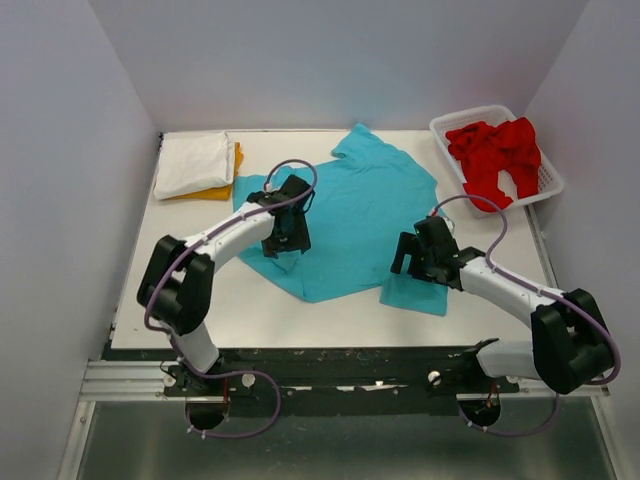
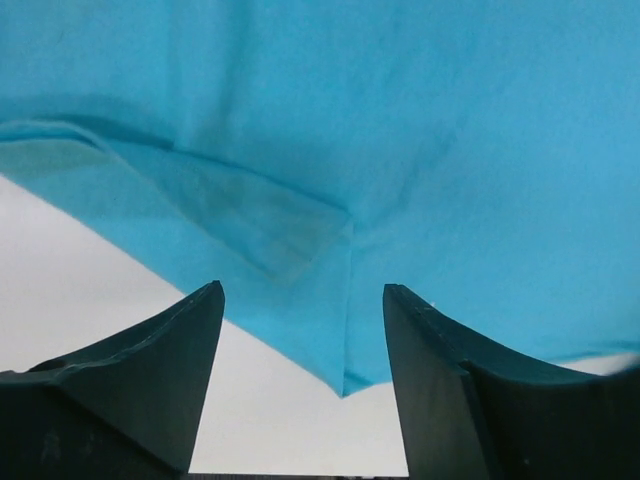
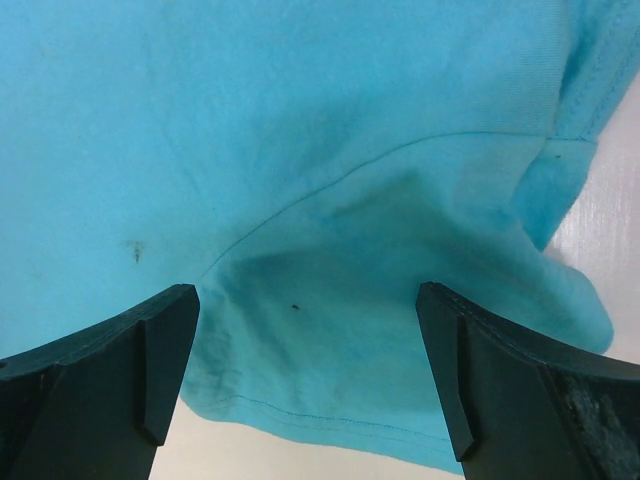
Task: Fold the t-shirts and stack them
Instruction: Flatten out the tshirt
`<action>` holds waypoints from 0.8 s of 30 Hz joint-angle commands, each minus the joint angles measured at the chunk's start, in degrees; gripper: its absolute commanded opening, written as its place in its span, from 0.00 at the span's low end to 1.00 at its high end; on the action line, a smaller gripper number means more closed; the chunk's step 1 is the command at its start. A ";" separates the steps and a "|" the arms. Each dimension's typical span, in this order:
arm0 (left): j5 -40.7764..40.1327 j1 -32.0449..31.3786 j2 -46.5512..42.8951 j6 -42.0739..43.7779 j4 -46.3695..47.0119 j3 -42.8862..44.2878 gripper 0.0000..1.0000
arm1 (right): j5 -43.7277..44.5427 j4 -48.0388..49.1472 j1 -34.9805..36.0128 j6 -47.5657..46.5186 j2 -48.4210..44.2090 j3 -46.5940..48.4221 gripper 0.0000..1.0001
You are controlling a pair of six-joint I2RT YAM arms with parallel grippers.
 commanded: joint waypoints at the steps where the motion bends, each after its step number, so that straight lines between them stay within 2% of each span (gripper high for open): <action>1: 0.46 0.02 -11.52 0.06 5.20 -9.41 0.68 | 2.62 -1.47 0.01 -0.79 0.49 -0.78 1.00; 4: 0.54 0.70 -14.09 -1.23 7.51 -13.93 0.68 | 2.49 -1.32 -0.01 -1.10 1.20 -0.56 1.00; 9: 6.95 4.71 -11.68 -1.70 16.19 -16.49 0.52 | 1.80 -0.85 0.01 -1.21 2.89 -0.59 1.00; 13: 8.22 5.02 -7.80 -2.58 17.08 -15.05 0.40 | 2.02 -0.77 0.03 -0.82 3.87 -0.85 1.00; 24: 7.30 4.99 -4.25 -2.96 16.13 -15.86 0.31 | 2.31 -1.67 0.01 -0.23 3.81 -0.77 1.00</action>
